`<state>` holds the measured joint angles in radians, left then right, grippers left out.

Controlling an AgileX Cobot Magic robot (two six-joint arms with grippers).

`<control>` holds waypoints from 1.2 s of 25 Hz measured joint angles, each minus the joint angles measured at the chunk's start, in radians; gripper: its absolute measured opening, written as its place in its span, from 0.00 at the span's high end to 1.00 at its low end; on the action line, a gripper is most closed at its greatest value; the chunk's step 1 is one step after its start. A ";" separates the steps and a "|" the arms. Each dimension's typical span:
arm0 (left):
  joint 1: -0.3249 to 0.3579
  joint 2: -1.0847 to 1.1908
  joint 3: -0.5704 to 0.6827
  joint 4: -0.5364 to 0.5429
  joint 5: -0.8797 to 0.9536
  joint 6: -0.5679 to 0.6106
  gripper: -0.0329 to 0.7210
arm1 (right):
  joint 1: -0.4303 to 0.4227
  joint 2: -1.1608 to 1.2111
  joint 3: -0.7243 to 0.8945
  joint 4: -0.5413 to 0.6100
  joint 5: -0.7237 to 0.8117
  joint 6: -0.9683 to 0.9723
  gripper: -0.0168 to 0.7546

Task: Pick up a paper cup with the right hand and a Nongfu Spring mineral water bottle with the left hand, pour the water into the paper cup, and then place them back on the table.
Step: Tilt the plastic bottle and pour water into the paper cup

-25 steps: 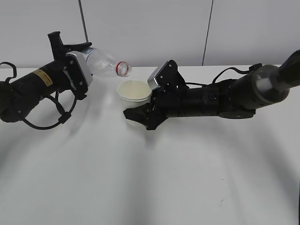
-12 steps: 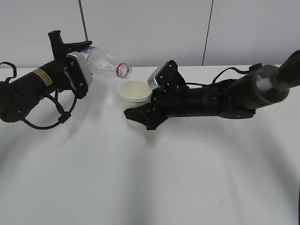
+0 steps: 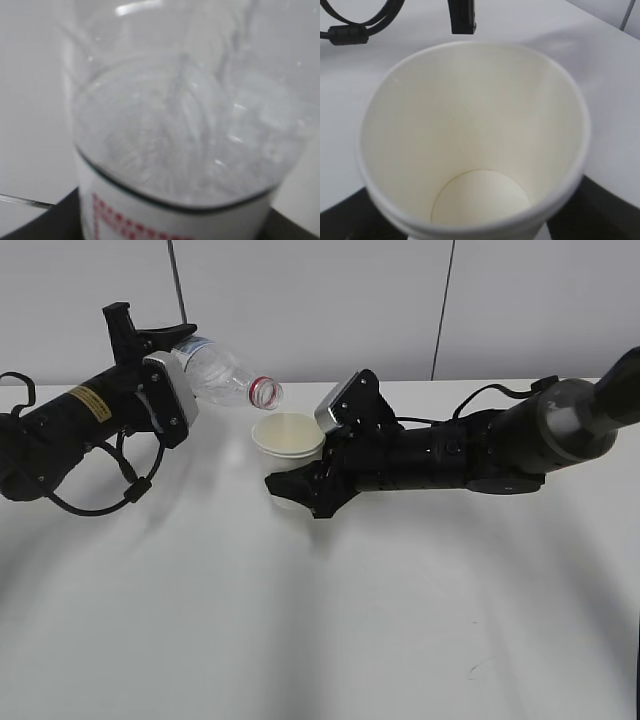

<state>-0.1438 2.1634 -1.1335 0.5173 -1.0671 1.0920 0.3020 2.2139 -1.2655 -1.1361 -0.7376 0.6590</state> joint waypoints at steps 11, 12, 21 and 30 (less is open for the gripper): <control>0.000 0.000 0.000 -0.003 -0.004 0.025 0.46 | 0.000 0.002 0.000 -0.040 -0.015 0.000 0.30; 0.000 0.000 0.000 -0.003 -0.004 0.027 0.46 | 0.000 0.002 0.000 -0.040 -0.015 0.000 0.30; 0.000 0.000 0.000 -0.005 -0.005 0.051 0.46 | 0.000 0.003 0.000 -0.044 -0.021 0.000 0.30; 0.000 0.000 0.000 -0.005 -0.005 0.088 0.46 | 0.000 0.013 0.000 -0.059 -0.023 0.000 0.30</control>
<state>-0.1438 2.1634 -1.1335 0.5125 -1.0722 1.1805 0.3020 2.2272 -1.2655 -1.1953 -0.7604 0.6590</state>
